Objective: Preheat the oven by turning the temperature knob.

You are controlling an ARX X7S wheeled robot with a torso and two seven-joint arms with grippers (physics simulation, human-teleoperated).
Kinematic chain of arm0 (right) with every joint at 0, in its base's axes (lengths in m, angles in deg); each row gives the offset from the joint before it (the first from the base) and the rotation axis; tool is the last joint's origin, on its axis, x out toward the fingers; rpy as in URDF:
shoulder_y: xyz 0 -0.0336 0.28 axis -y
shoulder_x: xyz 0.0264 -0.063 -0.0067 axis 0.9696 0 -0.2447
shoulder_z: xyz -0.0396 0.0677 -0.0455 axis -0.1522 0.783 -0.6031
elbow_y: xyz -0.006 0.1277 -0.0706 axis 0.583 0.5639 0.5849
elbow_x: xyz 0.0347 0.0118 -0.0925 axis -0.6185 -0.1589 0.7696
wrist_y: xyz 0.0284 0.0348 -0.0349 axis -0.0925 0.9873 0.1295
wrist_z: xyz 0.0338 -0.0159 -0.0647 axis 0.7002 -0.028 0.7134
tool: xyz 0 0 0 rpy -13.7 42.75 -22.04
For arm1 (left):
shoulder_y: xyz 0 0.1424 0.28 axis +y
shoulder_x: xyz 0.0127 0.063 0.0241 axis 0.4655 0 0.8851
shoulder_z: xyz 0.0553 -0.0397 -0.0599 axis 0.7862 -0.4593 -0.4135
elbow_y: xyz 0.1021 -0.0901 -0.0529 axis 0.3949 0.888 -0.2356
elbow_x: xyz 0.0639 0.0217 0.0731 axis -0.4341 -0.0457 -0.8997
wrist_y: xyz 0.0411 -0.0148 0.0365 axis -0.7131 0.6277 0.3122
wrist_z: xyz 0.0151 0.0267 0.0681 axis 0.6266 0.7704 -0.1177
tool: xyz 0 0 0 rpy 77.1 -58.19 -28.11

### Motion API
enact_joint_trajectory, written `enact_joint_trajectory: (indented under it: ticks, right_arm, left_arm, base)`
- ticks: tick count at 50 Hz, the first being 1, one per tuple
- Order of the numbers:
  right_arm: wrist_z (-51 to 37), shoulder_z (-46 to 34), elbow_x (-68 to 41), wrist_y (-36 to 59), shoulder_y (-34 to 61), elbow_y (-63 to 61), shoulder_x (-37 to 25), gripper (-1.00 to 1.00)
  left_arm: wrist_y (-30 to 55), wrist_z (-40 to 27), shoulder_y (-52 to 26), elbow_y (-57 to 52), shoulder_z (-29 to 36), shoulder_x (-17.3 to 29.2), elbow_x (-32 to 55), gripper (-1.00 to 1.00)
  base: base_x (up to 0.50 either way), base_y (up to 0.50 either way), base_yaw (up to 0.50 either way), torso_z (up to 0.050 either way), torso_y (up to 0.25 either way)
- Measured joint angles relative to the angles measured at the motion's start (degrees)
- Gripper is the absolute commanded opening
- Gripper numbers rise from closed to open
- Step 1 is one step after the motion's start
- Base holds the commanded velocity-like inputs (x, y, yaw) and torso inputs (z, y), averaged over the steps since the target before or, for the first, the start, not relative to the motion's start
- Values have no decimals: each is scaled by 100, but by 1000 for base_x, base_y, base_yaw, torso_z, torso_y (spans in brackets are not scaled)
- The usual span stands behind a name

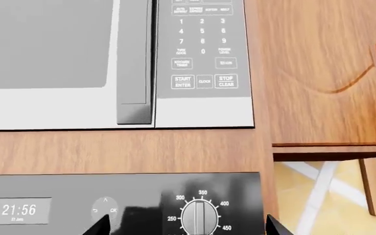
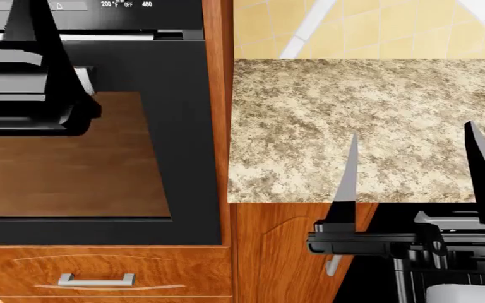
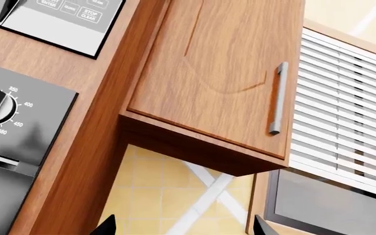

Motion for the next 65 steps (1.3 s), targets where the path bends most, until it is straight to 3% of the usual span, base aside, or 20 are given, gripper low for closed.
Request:
enact_joint_trajectory:
  ticks: [10, 28, 47, 65]
  right_arm:
    - [14, 0, 16, -10, -15, -1, 12, 100]
    - [12, -19, 45, -43, -50, -2, 18, 100]
    - [7, -28, 56, -101, -78, -2, 18, 100]
    - [-3, -14, 31, -130, -96, -2, 19, 100]
  left_arm:
    - [224, 287, -601, 166, -67, 69, 953, 100]
    - [523, 539, -933, 459, -291, -115, 2188, 100]
    - [740, 704, -821, 905, -482, -365, 2469, 100]
    - [788, 1001, -420, 1651, -466, -873, 2335, 100]
  base:
    - [0, 0, 0, 0, 0]
    - [0, 0, 0, 0, 0]
    - [0, 0, 0, 0, 0]
    - [0, 0, 0, 0, 0]
